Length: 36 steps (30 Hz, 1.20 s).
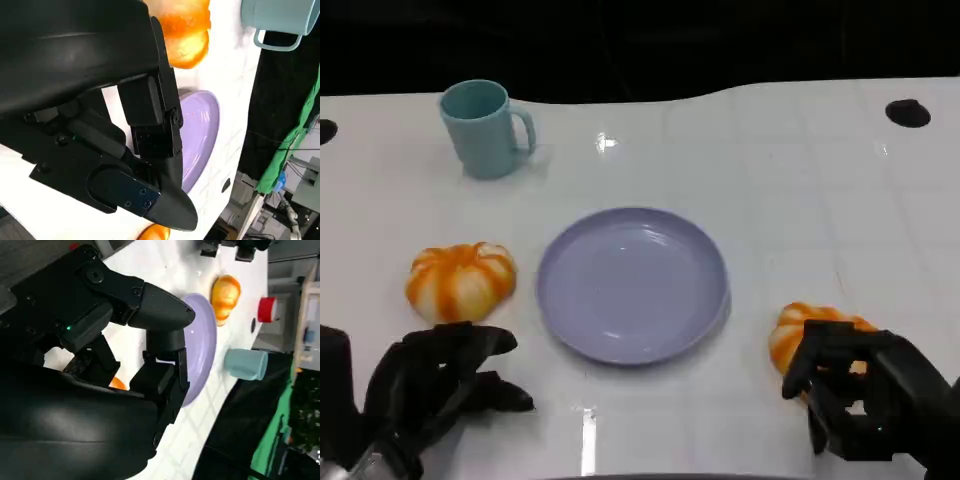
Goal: Grasp the bread from the table and place it into the plate.
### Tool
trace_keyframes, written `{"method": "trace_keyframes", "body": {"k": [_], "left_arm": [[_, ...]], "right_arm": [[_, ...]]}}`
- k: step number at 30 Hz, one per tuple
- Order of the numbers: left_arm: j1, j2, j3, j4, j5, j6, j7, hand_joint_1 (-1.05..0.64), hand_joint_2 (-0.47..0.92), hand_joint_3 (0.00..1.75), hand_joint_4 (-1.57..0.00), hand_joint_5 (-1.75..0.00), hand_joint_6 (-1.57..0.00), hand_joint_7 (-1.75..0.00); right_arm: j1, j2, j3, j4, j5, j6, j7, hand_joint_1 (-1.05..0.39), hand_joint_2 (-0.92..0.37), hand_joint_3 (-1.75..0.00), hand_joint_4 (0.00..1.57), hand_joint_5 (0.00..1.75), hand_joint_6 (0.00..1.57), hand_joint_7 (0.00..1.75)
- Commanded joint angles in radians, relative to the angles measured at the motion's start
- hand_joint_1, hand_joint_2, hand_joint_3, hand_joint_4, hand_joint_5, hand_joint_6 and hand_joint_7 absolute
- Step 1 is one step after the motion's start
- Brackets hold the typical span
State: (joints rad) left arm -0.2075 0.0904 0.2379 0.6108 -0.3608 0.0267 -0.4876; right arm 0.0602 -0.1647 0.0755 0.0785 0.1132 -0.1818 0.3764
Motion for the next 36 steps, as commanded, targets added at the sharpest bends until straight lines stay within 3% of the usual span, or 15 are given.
{"method": "trace_keyframes", "body": {"k": [1,3,6,10,13,14,18,23,26,33,36], "left_arm": [[0.008,0.013,0.000,0.001,0.007,0.012,0.007,-1.01,0.75,0.00,-1.57,-0.49,-1.57,-0.19],[0.009,0.013,0.000,0.000,0.007,0.011,0.007,-1.01,0.75,0.00,-1.57,-0.48,-1.57,-0.19],[0.007,0.014,-0.002,0.007,0.010,0.002,0.002,-1.00,0.75,0.00,-1.57,-0.48,-1.57,-0.19],[0.002,0.013,-0.002,0.014,0.012,0.001,0.006,-1.01,0.76,0.00,-1.57,-0.48,-1.57,-0.19],[-0.002,0.014,-0.005,0.022,0.017,-0.009,0.003,-1.01,0.76,0.01,-1.57,-0.48,-1.57,-0.19],[-0.003,0.014,-0.004,0.025,0.015,-0.011,-0.001,-1.01,0.76,0.01,-1.57,-0.48,-1.57,-0.19],[-0.008,0.014,-0.005,0.035,0.014,-0.017,-0.004,-1.01,0.76,0.00,-1.57,-0.48,-1.57,-0.18],[-0.007,0.014,-0.008,0.035,0.016,-0.020,-0.001,-1.02,0.76,0.00,-1.57,-0.48,-1.57,-0.19],[-0.008,0.014,-0.009,0.037,0.017,-0.020,0.002,-1.02,0.76,0.00,-1.57,-0.49,-1.57,-0.19],[-0.010,0.010,-0.012,0.037,0.019,-0.021,0.009,-1.03,0.75,0.00,-1.57,-0.49,-1.57,-0.20],[-0.010,0.011,-0.016,0.036,0.024,-0.023,0.013,-1.03,0.76,0.00,-1.57,-0.50,-1.57,-0.20]], "right_arm": [[-0.011,0.005,-0.019,0.051,0.004,-0.138,0.013,-0.84,-0.69,-0.74,0.57,1.49,0.34,1.33],[-0.019,0.001,-0.019,0.080,-0.020,-0.221,0.009,-0.87,-0.85,-0.46,0.34,1.50,0.14,1.33],[-0.034,-0.008,-0.022,0.108,-0.044,-0.313,0.004,-0.89,-0.91,-0.33,0.06,1.42,0.01,1.15],[-0.055,-0.033,-0.024,0.137,-0.118,-0.417,-0.020,-0.90,-0.92,-0.34,0.00,1.20,0.00,0.90],[-0.061,-0.053,-0.023,0.129,-0.166,-0.461,-0.042,-0.92,-0.92,-0.33,0.00,0.94,0.00,0.72],[-0.064,-0.059,-0.022,0.128,-0.180,-0.482,-0.050,-0.88,-0.92,-0.31,0.00,0.74,0.00,0.64],[-0.071,-0.095,-0.042,0.110,-0.384,-0.552,-0.180,-0.84,-0.92,-0.29,0.00,0.34,0.00,0.46],[-0.048,-0.124,-0.060,0.023,-0.681,-0.504,-0.380,-0.82,-0.92,-0.30,0.00,0.04,0.00,0.28],[-0.037,-0.143,-0.053,-0.022,-0.802,-0.460,-0.459,-0.81,-0.92,-0.28,0.00,0.00,0.00,0.20],[-0.003,-0.165,-0.023,-0.131,-0.911,-0.311,-0.468,-0.79,-0.90,-0.21,0.00,0.00,0.00,0.07],[0.010,-0.181,-0.007,-0.186,-0.944,-0.230,-0.419,-0.79,-0.89,-0.19,0.00,0.00,0.00,0.02]]}}
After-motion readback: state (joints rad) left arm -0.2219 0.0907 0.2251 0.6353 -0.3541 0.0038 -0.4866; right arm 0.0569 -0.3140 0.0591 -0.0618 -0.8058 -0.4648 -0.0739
